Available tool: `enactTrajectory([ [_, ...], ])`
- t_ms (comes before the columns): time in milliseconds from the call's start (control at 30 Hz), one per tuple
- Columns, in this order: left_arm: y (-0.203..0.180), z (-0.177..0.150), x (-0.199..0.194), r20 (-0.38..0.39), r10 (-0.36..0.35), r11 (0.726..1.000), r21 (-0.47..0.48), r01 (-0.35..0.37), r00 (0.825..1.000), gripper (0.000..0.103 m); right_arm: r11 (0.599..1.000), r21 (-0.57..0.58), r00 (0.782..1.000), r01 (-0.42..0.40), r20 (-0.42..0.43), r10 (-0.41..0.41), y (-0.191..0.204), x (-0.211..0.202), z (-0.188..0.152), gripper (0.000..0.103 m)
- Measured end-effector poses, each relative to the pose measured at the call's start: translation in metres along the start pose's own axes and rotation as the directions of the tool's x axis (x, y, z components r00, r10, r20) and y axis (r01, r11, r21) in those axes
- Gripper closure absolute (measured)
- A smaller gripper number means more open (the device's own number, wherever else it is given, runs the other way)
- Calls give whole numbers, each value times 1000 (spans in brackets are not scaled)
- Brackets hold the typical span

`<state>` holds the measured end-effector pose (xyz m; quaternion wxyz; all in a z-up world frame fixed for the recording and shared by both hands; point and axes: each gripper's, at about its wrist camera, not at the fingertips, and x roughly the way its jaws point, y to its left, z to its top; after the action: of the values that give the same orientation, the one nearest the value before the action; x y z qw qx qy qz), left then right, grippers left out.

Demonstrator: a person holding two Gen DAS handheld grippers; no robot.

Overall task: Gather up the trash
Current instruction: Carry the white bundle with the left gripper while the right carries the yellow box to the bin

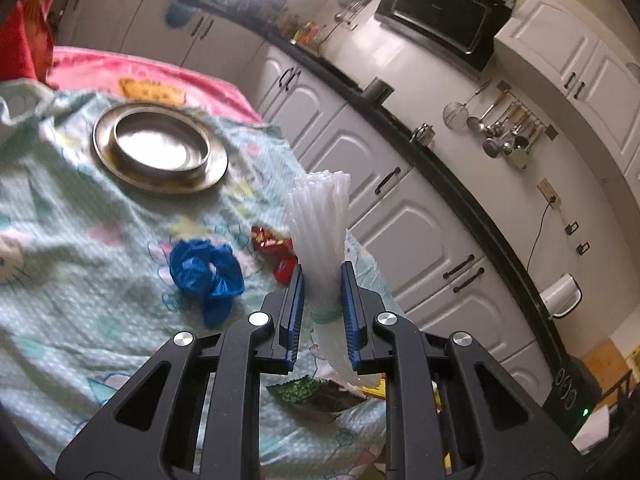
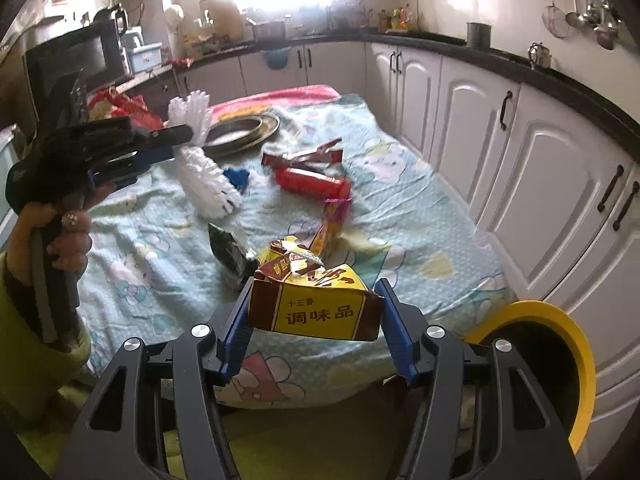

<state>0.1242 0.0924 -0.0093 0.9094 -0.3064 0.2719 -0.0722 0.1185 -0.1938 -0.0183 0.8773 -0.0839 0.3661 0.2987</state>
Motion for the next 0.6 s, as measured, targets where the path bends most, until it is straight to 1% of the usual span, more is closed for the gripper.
enactTrajectory([
  [233,-24,1,-12,43,-14,998,68,11,999,91,999,37,999,17,49,-19,-8,-16,6,47],
  [600,-61,-3,-18,54,-61,987,154,52,997,91,997,71,993,21,117,-29,-21,-43,11,47],
])
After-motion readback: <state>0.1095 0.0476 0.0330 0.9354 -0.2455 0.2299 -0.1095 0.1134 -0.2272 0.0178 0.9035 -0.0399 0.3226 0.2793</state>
